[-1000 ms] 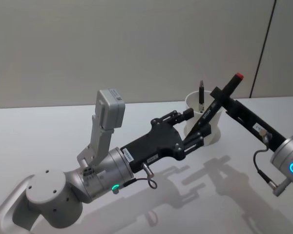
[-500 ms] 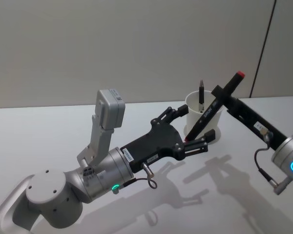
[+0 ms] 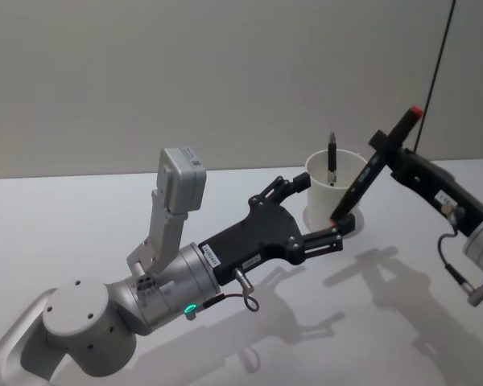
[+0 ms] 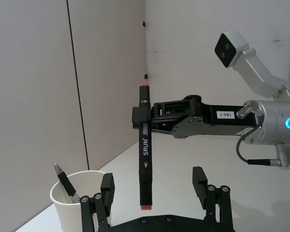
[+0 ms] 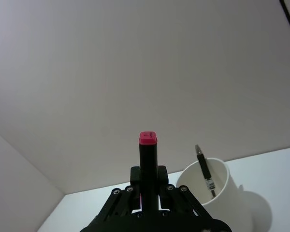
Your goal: Place the pen into the pen holder.
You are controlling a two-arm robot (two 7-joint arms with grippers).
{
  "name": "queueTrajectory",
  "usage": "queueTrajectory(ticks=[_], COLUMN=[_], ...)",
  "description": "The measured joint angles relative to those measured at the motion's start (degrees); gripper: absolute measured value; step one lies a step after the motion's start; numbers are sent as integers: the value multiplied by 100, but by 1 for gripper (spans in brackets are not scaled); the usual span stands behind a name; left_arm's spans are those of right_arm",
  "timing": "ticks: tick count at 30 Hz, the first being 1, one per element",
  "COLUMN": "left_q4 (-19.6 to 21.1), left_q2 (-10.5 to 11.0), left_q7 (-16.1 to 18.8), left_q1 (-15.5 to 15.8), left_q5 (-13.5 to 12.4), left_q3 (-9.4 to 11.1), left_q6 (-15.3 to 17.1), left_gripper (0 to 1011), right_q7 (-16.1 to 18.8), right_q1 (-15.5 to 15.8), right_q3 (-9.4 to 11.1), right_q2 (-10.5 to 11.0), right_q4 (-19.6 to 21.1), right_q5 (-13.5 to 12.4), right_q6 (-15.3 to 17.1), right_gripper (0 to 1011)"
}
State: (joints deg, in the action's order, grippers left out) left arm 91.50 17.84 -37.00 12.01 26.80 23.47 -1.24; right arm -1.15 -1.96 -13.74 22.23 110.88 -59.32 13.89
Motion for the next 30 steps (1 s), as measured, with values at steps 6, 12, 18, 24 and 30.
queueTrajectory(ticks=[6,12,18,24,30], left_q4=[0,0,0,0,0], left_q2=[0,0,0,0,0], left_q7=[0,0,0,0,1], left_q1=[0,0,0,0,0], left_q5=[0,0,-1,-1,-1], left_q3=[0,0,0,0,0], left_q6=[0,0,0,0,0], left_gripper=[1001,1001,1001,1001,1001], right_q7=[113,306,580,759,916], right_q1=[-123,-338,-695,-1022,-1326], right_q3=[7,-17,-102,-197,-272], right_q2=[52,48,-93,-282,-475], right_q4=[-146,-400,-843,-1266,-1677], right_q5=[396,983,1777,2329,2767], right_q6=[-75,-213,-472,-683,-897], right_gripper=[202,202,202,202,202])
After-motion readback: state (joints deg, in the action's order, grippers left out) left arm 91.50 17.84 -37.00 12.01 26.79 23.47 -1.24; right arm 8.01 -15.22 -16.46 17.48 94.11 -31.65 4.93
